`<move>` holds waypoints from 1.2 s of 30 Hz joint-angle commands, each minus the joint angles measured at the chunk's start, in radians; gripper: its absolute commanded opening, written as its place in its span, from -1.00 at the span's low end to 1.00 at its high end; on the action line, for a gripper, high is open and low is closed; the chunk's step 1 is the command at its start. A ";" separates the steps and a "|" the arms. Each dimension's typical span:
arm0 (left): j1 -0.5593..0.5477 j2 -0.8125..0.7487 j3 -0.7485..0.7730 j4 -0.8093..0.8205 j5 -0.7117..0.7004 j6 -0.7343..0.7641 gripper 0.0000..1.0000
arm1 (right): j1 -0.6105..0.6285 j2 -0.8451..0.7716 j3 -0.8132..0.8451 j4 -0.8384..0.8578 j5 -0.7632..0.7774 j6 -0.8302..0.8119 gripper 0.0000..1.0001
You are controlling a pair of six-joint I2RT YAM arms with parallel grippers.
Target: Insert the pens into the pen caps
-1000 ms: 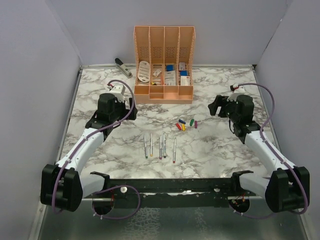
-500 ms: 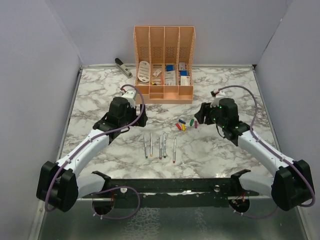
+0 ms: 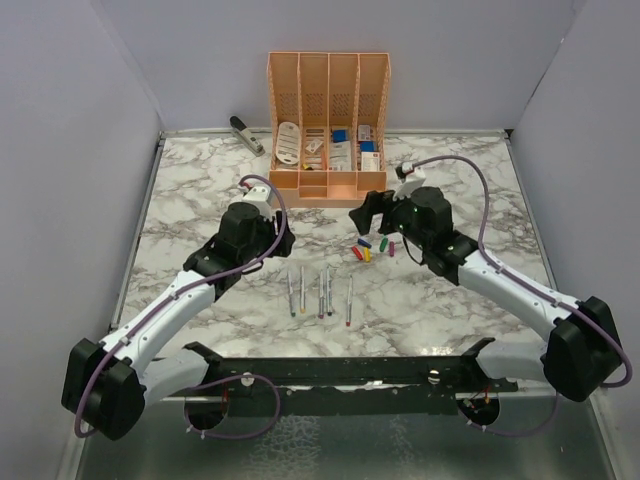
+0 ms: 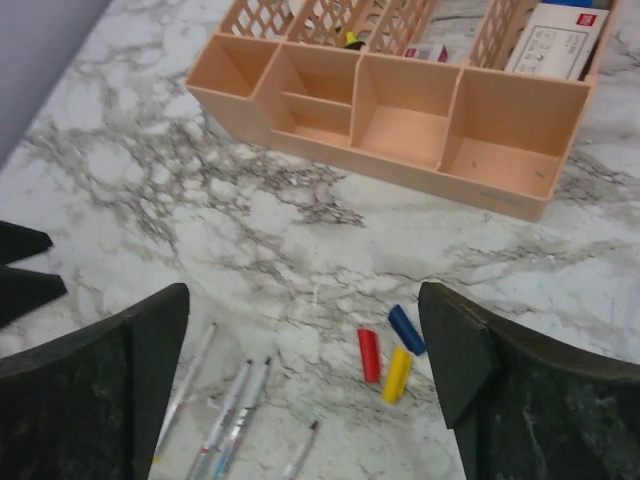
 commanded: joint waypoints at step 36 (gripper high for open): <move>0.251 0.017 -0.011 -0.041 -0.206 -0.150 0.38 | 0.248 0.261 0.234 -0.271 -0.016 -0.027 0.08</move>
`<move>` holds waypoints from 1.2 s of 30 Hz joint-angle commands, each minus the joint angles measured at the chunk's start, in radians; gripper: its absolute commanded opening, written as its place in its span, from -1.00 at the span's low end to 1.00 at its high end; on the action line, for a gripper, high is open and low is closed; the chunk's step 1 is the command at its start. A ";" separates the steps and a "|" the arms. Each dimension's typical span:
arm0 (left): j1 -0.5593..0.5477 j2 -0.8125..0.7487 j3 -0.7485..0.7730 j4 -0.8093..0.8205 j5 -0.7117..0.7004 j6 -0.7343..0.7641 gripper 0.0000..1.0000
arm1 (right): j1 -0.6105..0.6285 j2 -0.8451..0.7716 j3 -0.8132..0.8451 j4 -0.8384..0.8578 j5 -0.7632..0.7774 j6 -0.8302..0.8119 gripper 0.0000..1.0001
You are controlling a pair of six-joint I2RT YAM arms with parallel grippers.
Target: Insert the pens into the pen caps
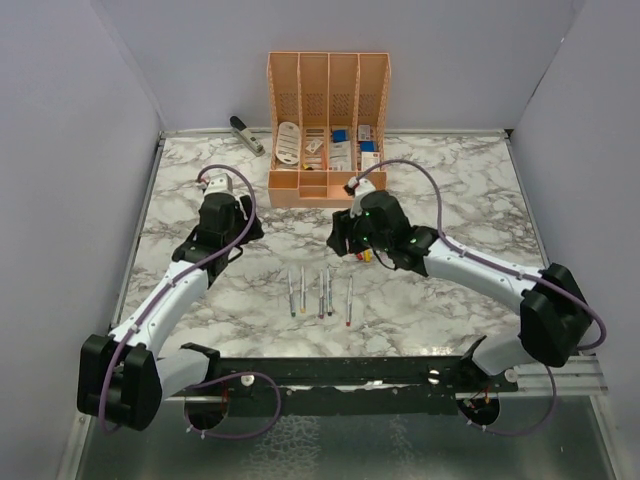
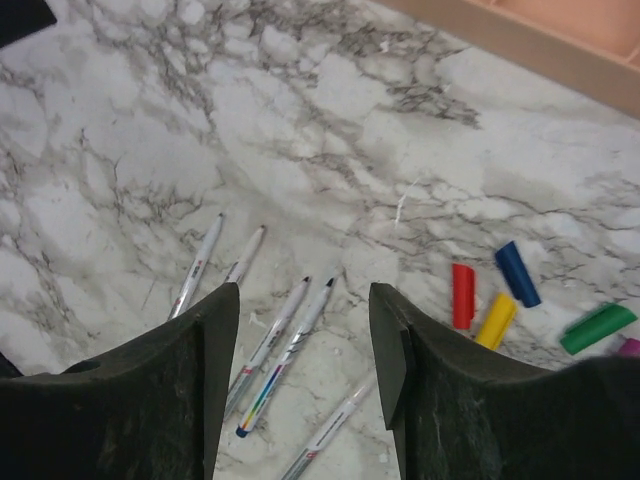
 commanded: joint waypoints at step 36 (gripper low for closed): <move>0.159 -0.081 -0.060 -0.154 -0.086 -0.115 0.37 | 0.340 0.520 0.433 -0.283 0.045 -0.097 -0.22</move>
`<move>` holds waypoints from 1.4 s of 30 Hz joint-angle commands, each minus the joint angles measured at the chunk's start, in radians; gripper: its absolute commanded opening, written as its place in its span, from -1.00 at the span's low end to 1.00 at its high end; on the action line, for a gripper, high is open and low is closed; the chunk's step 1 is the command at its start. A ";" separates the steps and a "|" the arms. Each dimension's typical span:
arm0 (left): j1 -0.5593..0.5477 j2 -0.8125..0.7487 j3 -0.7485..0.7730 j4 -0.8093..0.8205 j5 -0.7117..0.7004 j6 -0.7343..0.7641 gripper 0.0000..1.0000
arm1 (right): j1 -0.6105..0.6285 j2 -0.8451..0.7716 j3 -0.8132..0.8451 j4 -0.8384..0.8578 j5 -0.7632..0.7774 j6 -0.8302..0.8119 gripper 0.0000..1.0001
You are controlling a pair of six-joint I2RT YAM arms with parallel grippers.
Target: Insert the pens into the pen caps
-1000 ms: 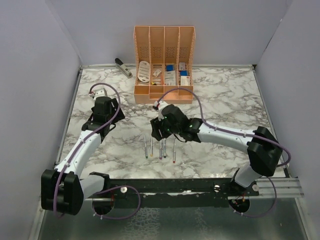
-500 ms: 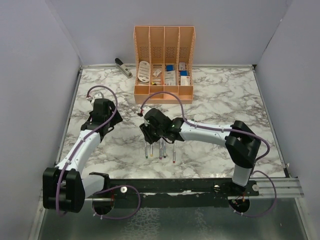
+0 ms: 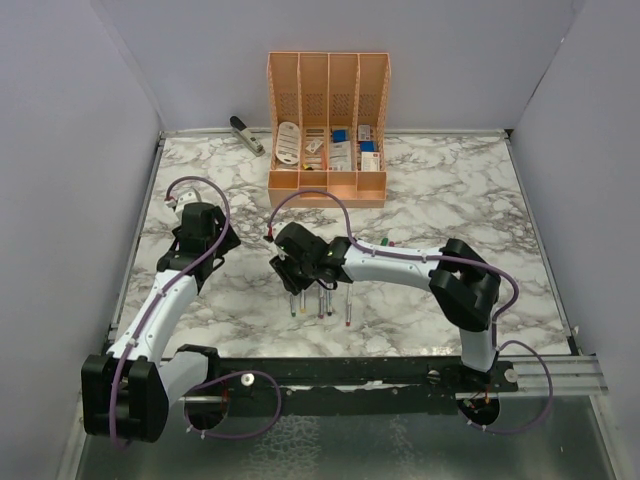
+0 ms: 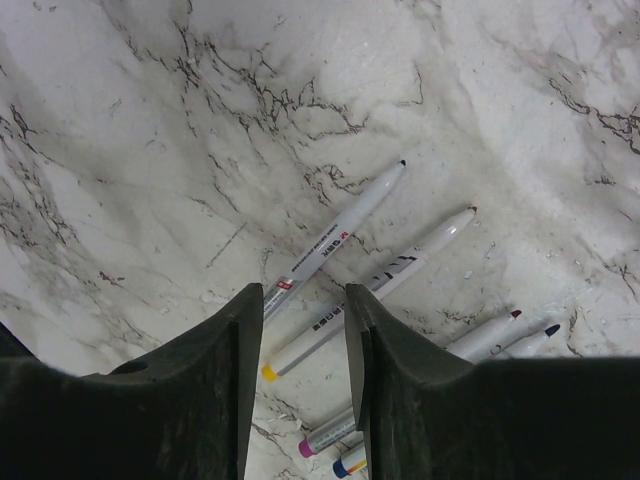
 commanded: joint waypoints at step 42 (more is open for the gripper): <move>0.006 -0.024 -0.010 -0.015 -0.051 0.007 0.35 | 0.007 0.174 0.097 -0.052 0.023 0.015 -0.33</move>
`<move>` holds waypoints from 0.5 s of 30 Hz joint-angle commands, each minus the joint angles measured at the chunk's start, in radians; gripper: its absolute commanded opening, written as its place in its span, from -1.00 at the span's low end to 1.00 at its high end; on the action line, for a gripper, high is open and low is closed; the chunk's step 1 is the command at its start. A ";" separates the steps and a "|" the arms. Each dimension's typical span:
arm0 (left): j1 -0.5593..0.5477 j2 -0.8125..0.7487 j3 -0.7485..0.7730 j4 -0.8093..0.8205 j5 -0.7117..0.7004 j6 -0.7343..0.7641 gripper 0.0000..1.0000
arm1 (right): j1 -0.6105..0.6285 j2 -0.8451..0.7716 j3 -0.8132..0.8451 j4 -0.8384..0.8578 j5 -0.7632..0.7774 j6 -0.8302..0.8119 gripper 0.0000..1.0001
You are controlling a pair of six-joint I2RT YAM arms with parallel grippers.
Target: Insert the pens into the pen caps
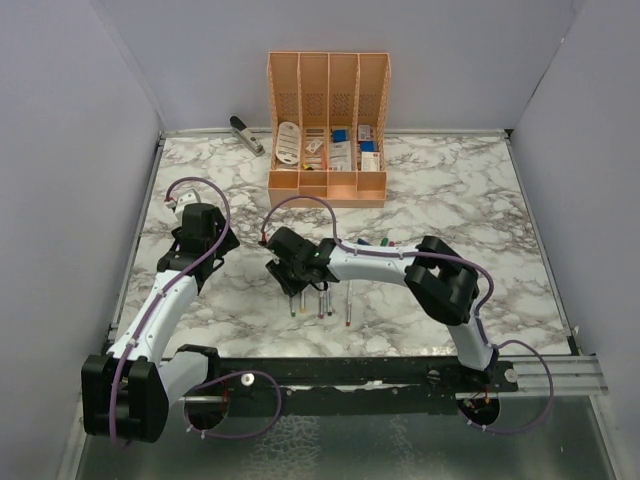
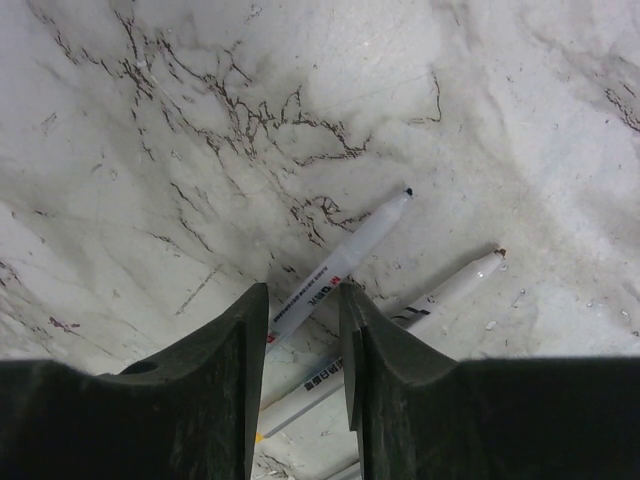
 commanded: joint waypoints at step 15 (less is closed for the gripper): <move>0.006 -0.032 0.009 0.000 -0.041 0.020 0.34 | 0.001 0.053 0.084 0.010 -0.035 0.004 -0.98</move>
